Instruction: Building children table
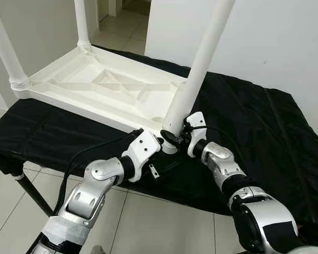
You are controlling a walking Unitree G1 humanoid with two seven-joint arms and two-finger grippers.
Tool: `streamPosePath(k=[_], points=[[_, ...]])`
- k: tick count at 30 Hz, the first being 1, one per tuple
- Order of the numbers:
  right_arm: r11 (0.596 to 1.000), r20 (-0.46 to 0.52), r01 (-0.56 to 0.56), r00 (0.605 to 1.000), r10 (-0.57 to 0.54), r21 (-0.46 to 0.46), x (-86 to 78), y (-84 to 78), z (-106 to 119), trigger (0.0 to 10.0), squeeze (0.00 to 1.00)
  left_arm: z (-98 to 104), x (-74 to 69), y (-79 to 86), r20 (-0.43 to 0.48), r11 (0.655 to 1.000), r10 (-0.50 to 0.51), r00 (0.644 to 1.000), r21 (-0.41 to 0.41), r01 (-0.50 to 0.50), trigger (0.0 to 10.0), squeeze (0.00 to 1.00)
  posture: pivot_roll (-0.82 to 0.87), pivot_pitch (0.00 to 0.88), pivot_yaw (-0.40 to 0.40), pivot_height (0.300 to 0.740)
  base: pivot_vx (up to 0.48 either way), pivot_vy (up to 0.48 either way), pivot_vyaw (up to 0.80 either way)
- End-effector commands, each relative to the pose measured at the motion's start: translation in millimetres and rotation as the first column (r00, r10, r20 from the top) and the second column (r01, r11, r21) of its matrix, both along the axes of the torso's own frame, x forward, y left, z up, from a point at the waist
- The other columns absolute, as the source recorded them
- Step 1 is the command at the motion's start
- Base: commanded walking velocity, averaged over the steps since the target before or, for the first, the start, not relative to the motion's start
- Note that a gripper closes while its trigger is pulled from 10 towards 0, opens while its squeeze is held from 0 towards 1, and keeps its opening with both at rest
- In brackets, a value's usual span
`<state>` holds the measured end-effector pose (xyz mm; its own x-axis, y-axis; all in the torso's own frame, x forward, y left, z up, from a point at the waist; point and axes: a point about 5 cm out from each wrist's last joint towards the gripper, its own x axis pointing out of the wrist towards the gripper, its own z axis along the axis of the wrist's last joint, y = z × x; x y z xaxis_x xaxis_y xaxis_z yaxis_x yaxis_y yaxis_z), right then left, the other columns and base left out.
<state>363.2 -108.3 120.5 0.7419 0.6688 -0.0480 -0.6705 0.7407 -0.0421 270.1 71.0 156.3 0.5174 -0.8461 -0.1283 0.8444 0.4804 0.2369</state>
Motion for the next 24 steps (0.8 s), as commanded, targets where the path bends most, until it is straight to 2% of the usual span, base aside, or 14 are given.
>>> streamPosePath(k=[1, 4, 13, 15, 16, 19, 20, 21, 22, 24], points=[[0.999, -0.029, 0.028, 0.999, -0.028, -0.018, -1.7, -8.8, -7.6, 10.0, 0.00, 0.7, 1.0, -3.8, 0.014, 1.000, 0.013, 1.000, -0.003, -0.012, 10.0, 0.00, 0.07, 0.000, -0.138, 0.740, 0.000, 0.000, 0.00], [0.990, -0.029, 0.136, 0.990, -0.137, -0.026, -1.3, -13.5, -11.7, 10.0, 0.00, -0.7, 2.1, -4.8, 0.015, 1.000, 0.016, 1.000, 0.000, -0.016, 10.0, 0.00, 0.06, 0.000, -0.144, 0.740, 0.000, 0.000, 0.00], [0.960, -0.039, 0.282, 0.959, -0.281, -0.004, -5.7, -9.0, -20.5, 10.0, 0.00, -3.1, 4.3, -5.0, 0.015, 0.999, 0.035, 0.999, 0.002, -0.035, 10.0, 0.00, 0.06, 0.000, -0.149, 0.740, 0.000, 0.000, 0.00], [0.897, -0.064, 0.440, 0.897, -0.438, 0.028, -9.5, -2.5, -24.9, 10.0, 0.00, -3.1, 5.1, -5.3, 0.015, 0.999, 0.041, 0.999, 0.000, -0.041, 10.0, 0.00, 0.06, 0.000, -0.152, 0.740, 0.000, 0.000, 0.00], [0.897, -0.064, 0.440, 0.897, -0.438, 0.028, -9.5, -2.5, -24.9, 10.0, 0.00, -3.1, 5.1, -5.3, 0.015, 0.999, 0.041, 0.999, 0.000, -0.041, 10.0, 0.00, 0.06, 0.000, -0.152, 0.740, 0.000, 0.000, 0.00], [0.817, -0.068, 0.574, 0.818, -0.571, 0.051, -17.4, 9.7, -27.0, 10.0, 0.00, -3.1, 5.4, -6.2, 0.016, 0.999, 0.041, 0.999, -0.001, -0.041, 10.0, 0.00, 0.06, 0.000, -0.154, 0.740, 0.000, 0.000, 0.00], [0.817, -0.068, 0.574, 0.818, -0.571, 0.051, -17.4, 9.7, -27.0, 10.0, 0.00, -3.1, 5.4, -6.2, 0.016, 0.999, 0.041, 0.999, -0.001, -0.041, 10.0, 0.00, 0.06, 0.000, -0.154, 0.740, 0.000, 0.000, 0.00], [0.804, -0.064, 0.592, 0.806, -0.589, 0.058, -20.7, 16.5, -26.9, 10.0, 0.00, -3.2, 5.4, -6.9, 0.017, 0.999, 0.040, 0.999, -0.002, -0.040, 10.0, 0.00, 0.06, 0.000, -0.155, 0.740, 0.000, 0.000, 0.00], [0.816, -0.052, 0.575, 0.818, -0.573, 0.057, -23.5, 24.1, -26.5, 10.0, 0.00, -3.2, 5.6, -7.4, 0.017, 0.999, 0.039, 0.999, -0.003, -0.039, 10.0, 0.00, 0.06, 0.000, -0.155, 0.740, 0.000, 0.000, 0.00], [0.816, -0.052, 0.575, 0.818, -0.573, 0.057, -23.5, 24.1, -26.5, 10.0, 0.00, -3.2, 5.6, -7.4, 0.017, 0.999, 0.039, 0.999, -0.003, -0.039, 10.0, 0.00, 0.06, 0.000, -0.155, 0.740, 0.000, 0.000, 0.00]])
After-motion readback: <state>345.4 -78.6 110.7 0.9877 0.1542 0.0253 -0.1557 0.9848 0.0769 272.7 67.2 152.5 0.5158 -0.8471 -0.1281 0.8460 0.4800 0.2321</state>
